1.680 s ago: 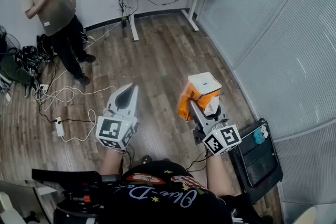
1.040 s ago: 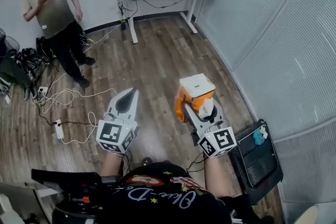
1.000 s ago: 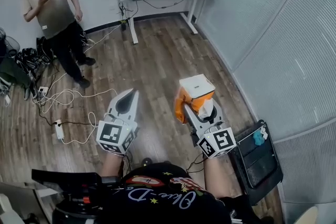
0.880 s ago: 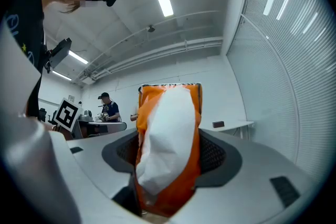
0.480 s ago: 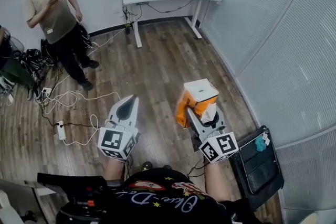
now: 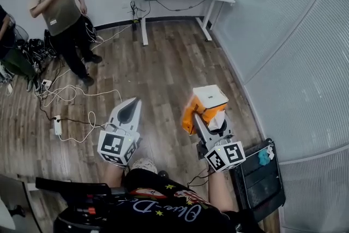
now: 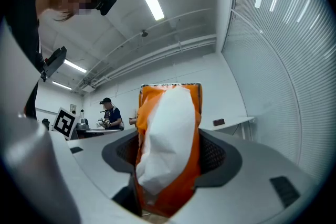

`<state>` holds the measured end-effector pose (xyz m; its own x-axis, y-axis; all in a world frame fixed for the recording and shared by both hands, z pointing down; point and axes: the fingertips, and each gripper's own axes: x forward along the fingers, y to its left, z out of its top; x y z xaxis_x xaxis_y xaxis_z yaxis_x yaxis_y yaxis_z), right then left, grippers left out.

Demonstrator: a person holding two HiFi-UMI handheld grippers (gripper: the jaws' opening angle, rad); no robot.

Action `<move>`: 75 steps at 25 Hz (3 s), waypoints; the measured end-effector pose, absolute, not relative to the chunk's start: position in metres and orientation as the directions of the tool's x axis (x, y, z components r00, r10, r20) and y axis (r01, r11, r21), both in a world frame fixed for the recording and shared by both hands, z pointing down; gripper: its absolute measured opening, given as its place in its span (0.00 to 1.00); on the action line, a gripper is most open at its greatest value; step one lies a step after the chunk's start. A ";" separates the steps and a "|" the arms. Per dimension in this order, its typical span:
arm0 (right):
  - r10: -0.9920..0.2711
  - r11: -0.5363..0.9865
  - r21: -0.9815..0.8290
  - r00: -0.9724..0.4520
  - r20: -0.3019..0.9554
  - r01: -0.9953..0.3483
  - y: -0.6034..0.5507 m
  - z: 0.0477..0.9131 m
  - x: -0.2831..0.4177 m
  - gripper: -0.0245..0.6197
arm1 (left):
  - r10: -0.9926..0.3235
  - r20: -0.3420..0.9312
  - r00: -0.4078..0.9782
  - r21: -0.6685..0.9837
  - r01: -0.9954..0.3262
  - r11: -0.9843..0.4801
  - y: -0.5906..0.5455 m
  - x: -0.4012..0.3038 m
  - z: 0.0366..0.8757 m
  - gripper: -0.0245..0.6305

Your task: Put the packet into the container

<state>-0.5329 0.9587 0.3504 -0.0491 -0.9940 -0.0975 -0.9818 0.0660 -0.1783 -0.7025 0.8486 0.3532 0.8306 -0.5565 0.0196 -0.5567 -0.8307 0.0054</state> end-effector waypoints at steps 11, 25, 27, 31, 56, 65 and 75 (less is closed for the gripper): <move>-0.995 0.070 -0.186 -0.054 -0.088 -0.980 0.883 0.361 -0.486 0.48 | -0.545 0.028 0.838 0.007 -0.546 -0.838 0.770 -0.650 0.366 0.05; -0.995 0.007 -0.179 0.010 -0.096 -0.984 0.692 0.360 -0.397 0.48 | -0.473 -0.013 0.881 -0.018 -0.473 -0.881 0.567 -0.554 0.358 0.05; -0.995 -0.002 -0.180 0.021 -0.098 -0.984 0.673 0.362 -0.387 0.48 | -0.464 -0.010 0.886 -0.018 -0.464 -0.886 0.547 -0.542 0.361 0.05; -0.995 -0.005 -0.177 0.023 -0.098 -0.984 0.628 0.362 -0.355 0.48 | -0.467 -0.012 0.884 -0.007 -0.467 -0.884 0.500 -0.510 0.361 0.05; -0.986 0.142 -0.210 -0.120 -0.116 -0.967 0.393 0.366 -0.091 0.48 | -0.580 -0.009 0.815 -0.042 -0.579 -0.814 0.291 -0.266 0.355 0.05; -0.984 0.163 -0.209 -0.142 -0.110 -0.964 0.313 0.372 -0.058 0.48 | -0.584 -0.009 0.812 -0.025 -0.584 -0.811 0.212 -0.226 0.366 0.05; -0.988 0.128 -0.195 -0.107 -0.114 -0.972 0.184 0.364 -0.009 0.48 | -0.557 -0.034 0.830 -0.021 -0.558 -0.830 0.076 -0.170 0.360 0.05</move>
